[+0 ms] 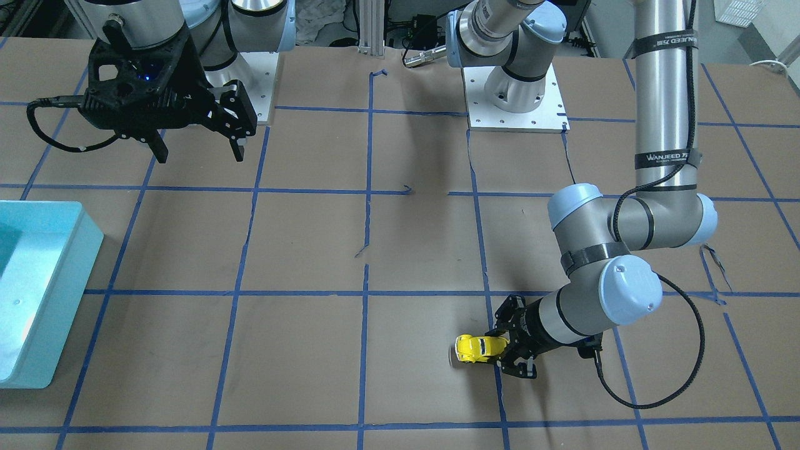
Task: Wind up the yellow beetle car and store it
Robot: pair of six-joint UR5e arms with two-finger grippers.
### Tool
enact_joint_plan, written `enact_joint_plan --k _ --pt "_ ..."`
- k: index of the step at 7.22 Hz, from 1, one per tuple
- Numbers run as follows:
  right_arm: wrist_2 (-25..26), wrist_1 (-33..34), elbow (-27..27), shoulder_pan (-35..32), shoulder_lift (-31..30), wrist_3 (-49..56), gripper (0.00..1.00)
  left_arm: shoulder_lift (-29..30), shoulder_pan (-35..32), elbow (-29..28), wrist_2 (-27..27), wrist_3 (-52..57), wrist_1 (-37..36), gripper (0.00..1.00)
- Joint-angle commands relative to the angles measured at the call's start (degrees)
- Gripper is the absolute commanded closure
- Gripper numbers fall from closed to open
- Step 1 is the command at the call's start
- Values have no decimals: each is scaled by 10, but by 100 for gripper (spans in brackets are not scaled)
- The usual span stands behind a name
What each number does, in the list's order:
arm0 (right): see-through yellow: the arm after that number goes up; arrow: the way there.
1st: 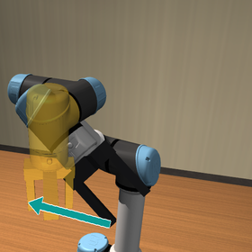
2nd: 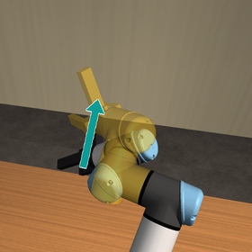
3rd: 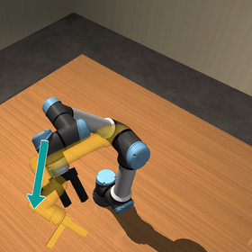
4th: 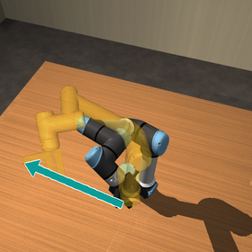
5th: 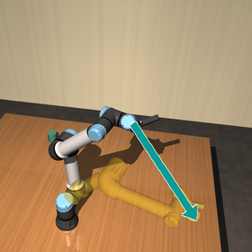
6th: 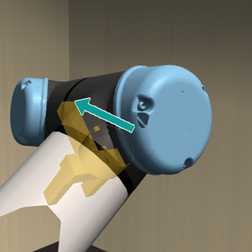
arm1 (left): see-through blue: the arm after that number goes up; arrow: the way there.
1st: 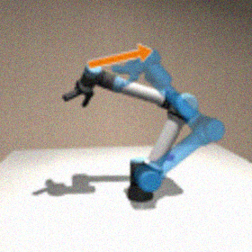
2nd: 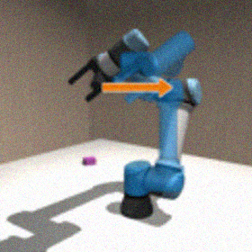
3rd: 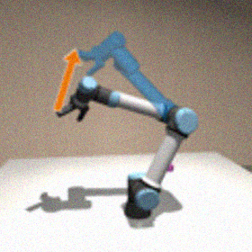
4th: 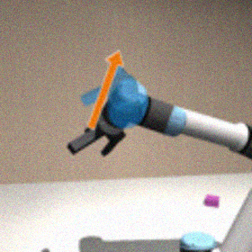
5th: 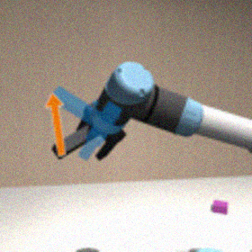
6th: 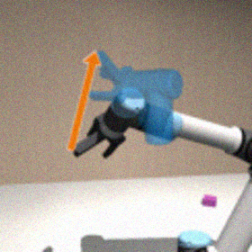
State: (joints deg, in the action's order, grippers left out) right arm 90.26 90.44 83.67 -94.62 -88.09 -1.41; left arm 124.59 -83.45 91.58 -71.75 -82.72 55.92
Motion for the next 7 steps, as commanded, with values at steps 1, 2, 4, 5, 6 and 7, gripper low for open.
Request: enact_joint_plan --k 1,2,4,5,6,7 --pt "0 0 0 0 -1 0 0 0 18 0 -10 28 5 100" --pt "0 -1 0 0 -1 0 0 0 27 -1 -10 30 11 100" --pt "0 -1 0 -1 0 -1 0 0 37 0 -10 54 12 100" --pt "0 -1 1 -1 -1 -1 0 0 45 0 -11 66 16 100" --pt "-1 0 1 -1 0 -1 0 0 53 0 -10 79 18 100" --pt "-1 1 0 -1 0 0 0 0 57 1 -11 90 18 100"
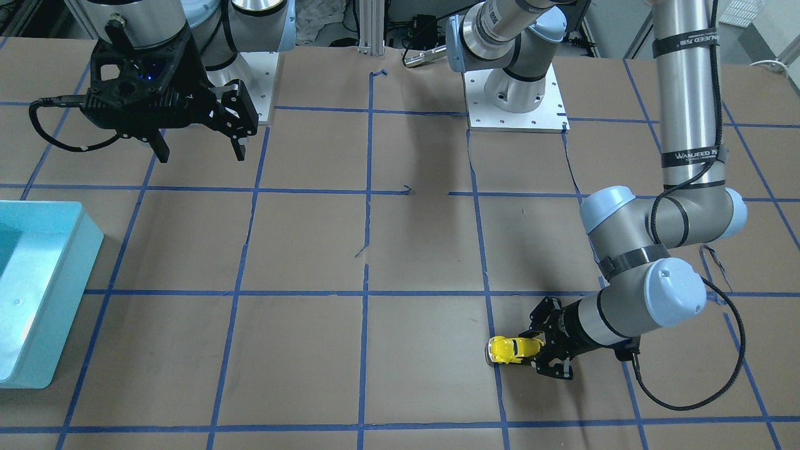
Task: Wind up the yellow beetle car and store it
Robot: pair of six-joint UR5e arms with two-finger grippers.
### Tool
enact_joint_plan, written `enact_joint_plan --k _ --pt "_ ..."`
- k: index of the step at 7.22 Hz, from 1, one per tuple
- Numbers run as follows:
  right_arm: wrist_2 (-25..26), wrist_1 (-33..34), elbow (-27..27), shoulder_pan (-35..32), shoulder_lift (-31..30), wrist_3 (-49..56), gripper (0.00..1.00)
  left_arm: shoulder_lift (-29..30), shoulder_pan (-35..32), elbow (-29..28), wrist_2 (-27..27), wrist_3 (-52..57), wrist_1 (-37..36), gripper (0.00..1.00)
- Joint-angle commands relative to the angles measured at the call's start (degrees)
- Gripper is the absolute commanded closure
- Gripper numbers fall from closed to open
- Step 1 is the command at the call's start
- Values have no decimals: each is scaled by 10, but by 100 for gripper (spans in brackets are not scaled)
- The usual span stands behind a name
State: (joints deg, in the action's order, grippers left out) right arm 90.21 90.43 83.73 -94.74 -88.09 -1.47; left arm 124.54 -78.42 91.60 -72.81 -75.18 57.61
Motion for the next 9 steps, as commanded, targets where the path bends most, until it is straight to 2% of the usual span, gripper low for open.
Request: enact_joint_plan --k 1,8,9 --pt "0 1 -1 0 0 0 0 1 11 1 -1 17 7 100" --pt "0 0 -1 -1 -1 1 0 1 54 1 -2 78 26 100" --pt "0 -1 -1 -1 -1 1 0 -1 54 1 -2 74 20 54"
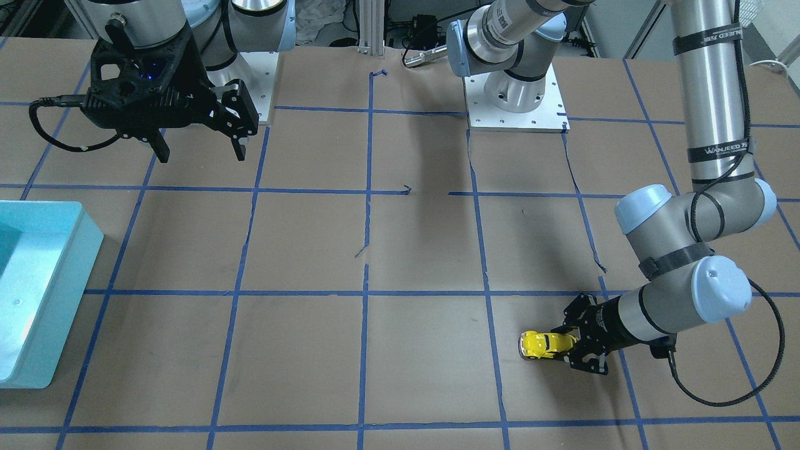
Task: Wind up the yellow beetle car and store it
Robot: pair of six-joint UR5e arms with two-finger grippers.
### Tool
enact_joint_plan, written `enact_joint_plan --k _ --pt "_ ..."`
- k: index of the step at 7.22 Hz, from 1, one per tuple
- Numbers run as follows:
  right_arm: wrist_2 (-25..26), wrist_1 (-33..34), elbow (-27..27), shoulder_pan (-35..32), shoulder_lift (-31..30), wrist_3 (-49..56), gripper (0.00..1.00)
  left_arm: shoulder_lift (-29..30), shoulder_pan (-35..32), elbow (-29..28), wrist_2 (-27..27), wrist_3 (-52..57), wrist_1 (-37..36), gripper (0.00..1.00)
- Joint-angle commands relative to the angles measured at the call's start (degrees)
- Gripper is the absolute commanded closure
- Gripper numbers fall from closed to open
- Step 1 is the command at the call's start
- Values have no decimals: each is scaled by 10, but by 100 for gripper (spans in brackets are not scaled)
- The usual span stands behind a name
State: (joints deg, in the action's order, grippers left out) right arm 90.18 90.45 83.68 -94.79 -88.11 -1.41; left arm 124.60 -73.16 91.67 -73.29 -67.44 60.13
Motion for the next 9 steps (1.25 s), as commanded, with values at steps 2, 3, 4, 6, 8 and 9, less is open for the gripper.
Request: enact_joint_plan --k 2,3,4,6,8,9 --pt "0 -1 1 0 0 0 0 -8 -5 2 -1 3 -7 32" --pt "0 -1 1 0 0 0 0 -15 -9 0 1 -6 -7 30" --pt "0 0 0 0 0 0 0 -32 -15 -1 -2 -6 0 30" --pt "0 -1 0 0 0 0 0 -73 -19 -25 -26 4 58 30" --pt "0 -1 0 0 0 0 0 -109 -28 -91 -64 95 165 27" --pt "0 -1 0 0 0 0 0 -125 -31 -118 -106 144 212 19"
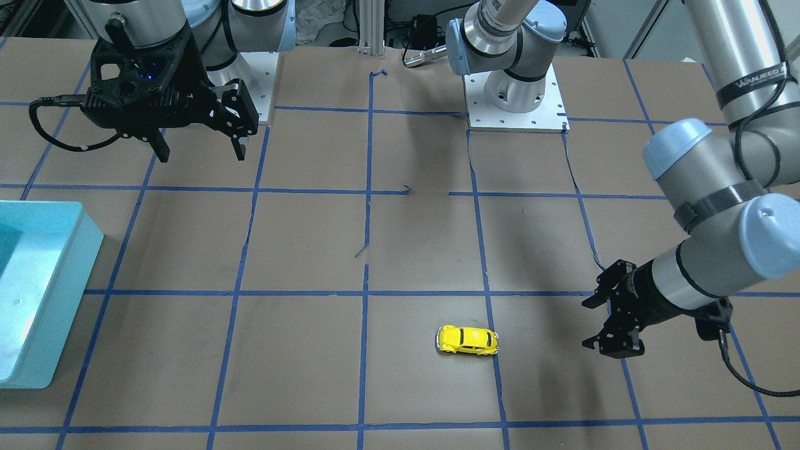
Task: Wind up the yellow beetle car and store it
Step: 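Release the car and raise the left gripper away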
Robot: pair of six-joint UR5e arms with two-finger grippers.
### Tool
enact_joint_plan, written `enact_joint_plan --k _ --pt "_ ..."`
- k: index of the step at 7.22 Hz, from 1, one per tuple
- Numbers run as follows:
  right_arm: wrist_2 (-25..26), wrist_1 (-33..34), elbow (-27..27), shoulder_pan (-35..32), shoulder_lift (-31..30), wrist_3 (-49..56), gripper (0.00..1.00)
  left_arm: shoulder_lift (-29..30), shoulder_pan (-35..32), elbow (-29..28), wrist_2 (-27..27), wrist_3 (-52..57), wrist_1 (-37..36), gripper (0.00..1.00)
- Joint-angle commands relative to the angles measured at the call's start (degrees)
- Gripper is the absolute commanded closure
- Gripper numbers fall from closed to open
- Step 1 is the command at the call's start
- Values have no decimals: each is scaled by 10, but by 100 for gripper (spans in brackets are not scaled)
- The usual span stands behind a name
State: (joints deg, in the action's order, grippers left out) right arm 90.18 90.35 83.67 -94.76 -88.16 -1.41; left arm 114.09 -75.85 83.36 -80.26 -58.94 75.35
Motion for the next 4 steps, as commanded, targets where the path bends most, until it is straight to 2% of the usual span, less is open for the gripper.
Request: enact_joint_plan --k 1,2,3,4 --pt "0 0 1 0 0 0 0 -35 -7 -57 -78 123 101 11" --pt "0 0 0 0 0 0 0 -52 -7 -79 -105 178 136 2" --pt "0 0 1 0 0 0 0 -65 -7 -91 -151 213 164 0" --pt "1 0 0 0 0 0 0 -71 -7 -91 -174 236 165 0"
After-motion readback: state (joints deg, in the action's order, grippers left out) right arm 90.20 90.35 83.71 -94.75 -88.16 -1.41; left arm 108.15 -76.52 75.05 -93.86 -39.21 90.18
